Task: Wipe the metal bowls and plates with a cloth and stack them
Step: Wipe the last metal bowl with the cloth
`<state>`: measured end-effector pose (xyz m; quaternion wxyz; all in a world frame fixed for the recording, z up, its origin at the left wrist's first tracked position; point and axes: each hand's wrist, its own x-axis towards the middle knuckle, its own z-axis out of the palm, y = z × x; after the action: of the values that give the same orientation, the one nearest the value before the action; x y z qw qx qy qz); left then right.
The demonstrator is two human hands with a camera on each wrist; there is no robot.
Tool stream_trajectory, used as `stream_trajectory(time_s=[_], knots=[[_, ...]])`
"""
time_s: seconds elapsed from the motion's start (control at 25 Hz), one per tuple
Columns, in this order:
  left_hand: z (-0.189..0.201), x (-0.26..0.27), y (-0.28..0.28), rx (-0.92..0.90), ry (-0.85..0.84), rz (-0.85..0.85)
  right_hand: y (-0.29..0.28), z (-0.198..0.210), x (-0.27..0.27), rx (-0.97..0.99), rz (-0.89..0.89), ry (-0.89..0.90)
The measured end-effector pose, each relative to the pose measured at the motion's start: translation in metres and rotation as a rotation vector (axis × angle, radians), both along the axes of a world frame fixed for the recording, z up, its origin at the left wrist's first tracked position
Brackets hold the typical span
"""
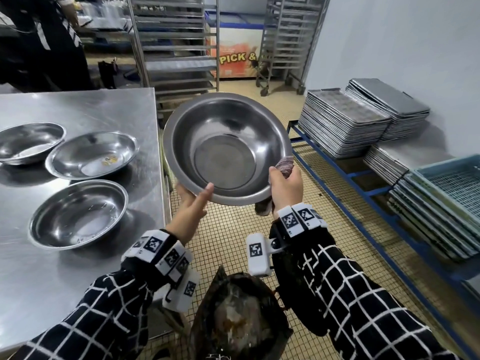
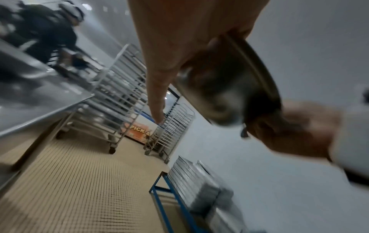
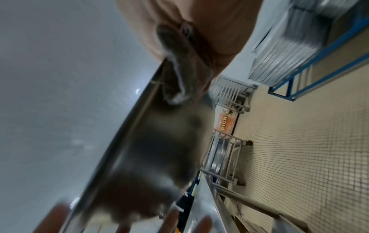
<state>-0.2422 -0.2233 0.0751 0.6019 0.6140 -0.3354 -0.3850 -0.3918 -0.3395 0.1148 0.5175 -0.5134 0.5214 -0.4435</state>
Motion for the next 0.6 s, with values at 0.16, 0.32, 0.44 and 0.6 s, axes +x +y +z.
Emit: stream_trajectory(time_s=[0.16, 0.32, 0.44, 0.6], knots=[[0.024, 0.036, 0.008, -0.185, 0.290, 0.022, -0.011, 0.004, -0.018, -0.017, 0.140, 0.114], [0.039, 0.026, 0.015, -0.101, 0.281, 0.207, 0.002, 0.003, -0.016, 0.017, 0.156, 0.060], [0.035, 0.013, 0.028, -0.041, 0.257, 0.293, 0.021, 0.009, -0.005, -0.002, 0.196, 0.042], [0.032, 0.017, 0.072, -0.081, 0.142, 0.361, 0.057, 0.019, 0.030, -0.078, 0.275, 0.010]])
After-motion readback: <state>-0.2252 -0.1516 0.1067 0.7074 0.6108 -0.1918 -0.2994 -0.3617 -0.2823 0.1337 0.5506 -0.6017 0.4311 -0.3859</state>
